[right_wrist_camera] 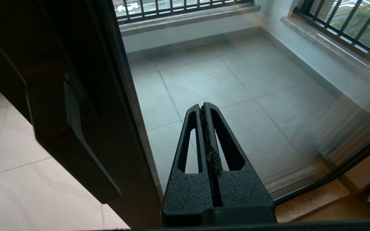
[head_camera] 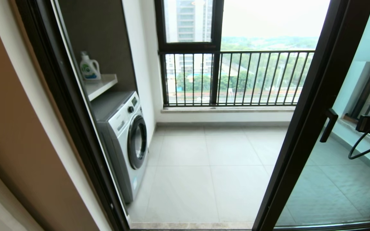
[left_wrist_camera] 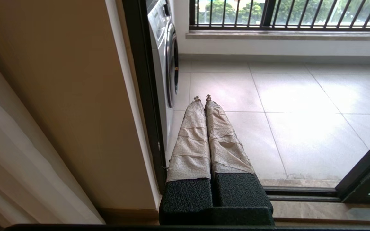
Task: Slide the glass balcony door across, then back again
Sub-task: Close the slid door
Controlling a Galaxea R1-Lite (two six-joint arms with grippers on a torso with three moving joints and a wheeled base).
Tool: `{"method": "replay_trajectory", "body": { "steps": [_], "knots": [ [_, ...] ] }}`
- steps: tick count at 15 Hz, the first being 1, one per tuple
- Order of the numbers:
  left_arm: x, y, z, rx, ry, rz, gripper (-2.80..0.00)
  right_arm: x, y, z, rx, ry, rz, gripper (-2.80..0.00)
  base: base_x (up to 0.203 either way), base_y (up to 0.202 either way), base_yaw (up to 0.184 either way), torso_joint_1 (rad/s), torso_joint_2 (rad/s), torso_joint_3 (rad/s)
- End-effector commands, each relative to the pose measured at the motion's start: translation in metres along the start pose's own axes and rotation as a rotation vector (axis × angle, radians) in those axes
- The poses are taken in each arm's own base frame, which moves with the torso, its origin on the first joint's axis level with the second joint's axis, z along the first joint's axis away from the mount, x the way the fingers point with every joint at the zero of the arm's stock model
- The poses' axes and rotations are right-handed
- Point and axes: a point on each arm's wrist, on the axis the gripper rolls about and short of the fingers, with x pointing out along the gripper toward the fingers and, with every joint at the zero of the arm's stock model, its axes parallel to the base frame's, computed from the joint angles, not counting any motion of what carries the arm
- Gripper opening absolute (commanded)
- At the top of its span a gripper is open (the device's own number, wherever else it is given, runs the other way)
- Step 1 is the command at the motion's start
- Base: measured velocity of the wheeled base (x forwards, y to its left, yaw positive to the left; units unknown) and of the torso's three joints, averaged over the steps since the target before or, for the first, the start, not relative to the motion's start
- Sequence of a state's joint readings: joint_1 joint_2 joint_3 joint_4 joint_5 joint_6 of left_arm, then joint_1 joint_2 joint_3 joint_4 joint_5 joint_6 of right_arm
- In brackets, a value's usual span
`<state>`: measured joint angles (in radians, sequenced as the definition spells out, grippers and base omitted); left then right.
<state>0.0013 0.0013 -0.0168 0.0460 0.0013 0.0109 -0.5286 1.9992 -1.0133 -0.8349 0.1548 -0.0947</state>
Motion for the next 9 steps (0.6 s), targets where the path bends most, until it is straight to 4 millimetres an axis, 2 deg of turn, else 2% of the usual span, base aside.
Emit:
{"method": "replay_trajectory", "body": {
  "steps": [1, 4, 9],
  "knots": [
    [0.000, 0.000, 0.000, 0.000, 0.002, 0.000, -2.80, 0.014, -0.001, -0.018, 0.003, 0.040, 0.003, -2.80, 0.000, 0.000, 0.000, 0.000, 0.00, 0.000],
    [0.000, 0.000, 0.000, 0.000, 0.000, 0.001, -2.80, 0.024, 0.000, -0.028, 0.004, 0.060, 0.010, -2.80, 0.000, 0.000, 0.000, 0.000, 0.00, 0.000],
    [0.000, 0.000, 0.000, 0.000, 0.002, 0.000, -2.80, 0.034, 0.006, -0.032, 0.001, 0.058, 0.025, -2.80, 0.000, 0.000, 0.000, 0.000, 0.00, 0.000]
  ]
}}
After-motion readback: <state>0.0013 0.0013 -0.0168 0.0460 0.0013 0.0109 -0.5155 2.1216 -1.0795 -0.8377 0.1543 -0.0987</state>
